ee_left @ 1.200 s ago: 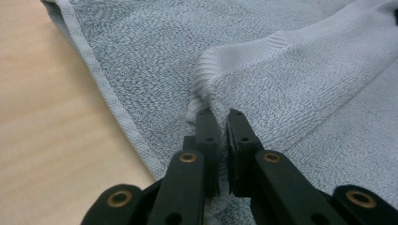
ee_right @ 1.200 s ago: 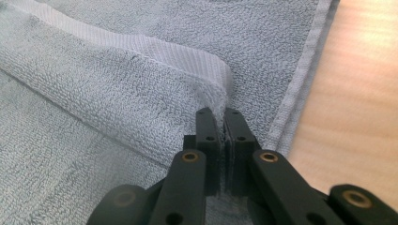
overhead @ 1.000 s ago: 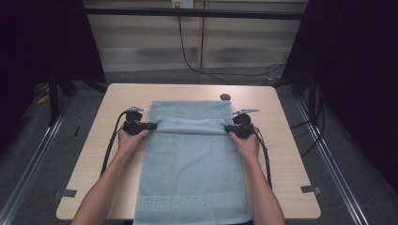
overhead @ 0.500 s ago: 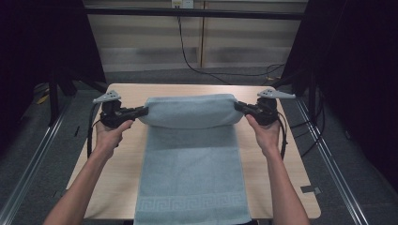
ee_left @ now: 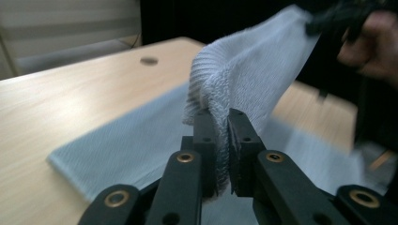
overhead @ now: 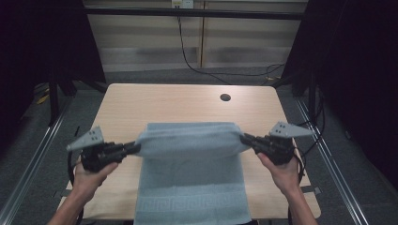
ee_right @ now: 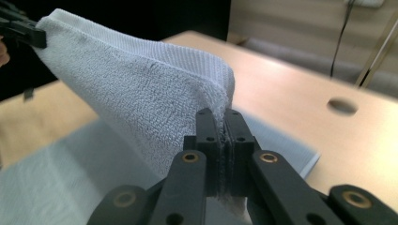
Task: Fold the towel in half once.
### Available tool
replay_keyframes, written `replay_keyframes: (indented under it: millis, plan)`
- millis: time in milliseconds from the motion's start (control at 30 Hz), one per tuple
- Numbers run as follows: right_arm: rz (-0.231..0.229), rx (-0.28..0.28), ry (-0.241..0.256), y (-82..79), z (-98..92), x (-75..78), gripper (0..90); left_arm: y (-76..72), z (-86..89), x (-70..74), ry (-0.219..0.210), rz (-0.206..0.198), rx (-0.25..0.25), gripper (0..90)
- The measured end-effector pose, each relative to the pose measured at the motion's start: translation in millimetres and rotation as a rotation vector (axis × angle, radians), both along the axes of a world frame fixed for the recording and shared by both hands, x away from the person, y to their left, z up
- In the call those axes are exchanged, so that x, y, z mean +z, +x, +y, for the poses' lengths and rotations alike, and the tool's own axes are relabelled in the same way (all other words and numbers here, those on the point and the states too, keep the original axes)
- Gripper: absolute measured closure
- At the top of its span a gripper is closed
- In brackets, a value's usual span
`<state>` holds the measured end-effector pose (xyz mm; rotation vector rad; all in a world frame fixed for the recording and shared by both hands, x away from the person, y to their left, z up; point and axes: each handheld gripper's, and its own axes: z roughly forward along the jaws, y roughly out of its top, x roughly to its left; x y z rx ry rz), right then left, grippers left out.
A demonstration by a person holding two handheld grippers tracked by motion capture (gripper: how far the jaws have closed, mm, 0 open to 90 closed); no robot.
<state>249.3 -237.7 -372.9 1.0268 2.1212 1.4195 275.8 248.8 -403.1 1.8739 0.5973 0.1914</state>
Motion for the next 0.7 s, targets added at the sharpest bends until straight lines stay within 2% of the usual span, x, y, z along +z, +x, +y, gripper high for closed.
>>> replay_keyframes:
  millis: [33, 100, 200, 267, 333, 400, 467, 533, 633, 700]
  plan:
    - [0.020, 0.004, -0.024, -4.7, 1.9, -9.0, 87.1, -2.4, 1.3, -9.9, 0.010, 0.033, 0.000, 83.1]
    - [0.075, 0.017, -0.053, -12.0, 4.8, -30.0, 87.1, -7.6, 2.5, -28.4, 0.047, 0.070, -0.011, 83.1]
    - [0.128, 0.040, -0.041, -26.1, 5.3, -55.0, 86.9, -17.5, 5.1, -50.5, 0.044, 0.121, -0.032, 83.1]
    - [0.145, 0.062, -0.018, -35.8, 3.6, -64.4, 86.4, -25.9, 6.9, -59.8, 0.034, 0.132, -0.041, 82.3]
    - [0.171, 0.085, -0.031, -44.6, 3.0, -69.8, 85.0, -33.3, 7.0, -67.9, 0.029, 0.172, -0.051, 81.7]
    - [0.191, 0.097, -0.070, -54.2, 3.6, -75.6, 83.6, -42.2, 5.1, -73.1, 0.061, 0.182, -0.073, 81.0]
    - [0.204, 0.115, -0.074, -65.0, 2.9, -82.1, 83.4, -52.1, 2.1, -76.6, 0.077, 0.205, -0.094, 79.9]
    - [0.218, 0.122, -0.092, -76.8, 2.1, -88.0, 82.5, -61.2, 0.6, -78.6, 0.106, 0.209, -0.113, 79.0]
    - [0.228, 0.136, -0.119, -92.2, -1.6, -91.3, 77.6, -72.0, 2.3, -79.4, 0.098, 0.223, -0.146, 74.4]
    - [0.244, 0.152, -0.102, -100.8, -6.3, -90.0, 73.2, -77.5, 5.6, -77.1, 0.083, 0.218, -0.166, 72.0]
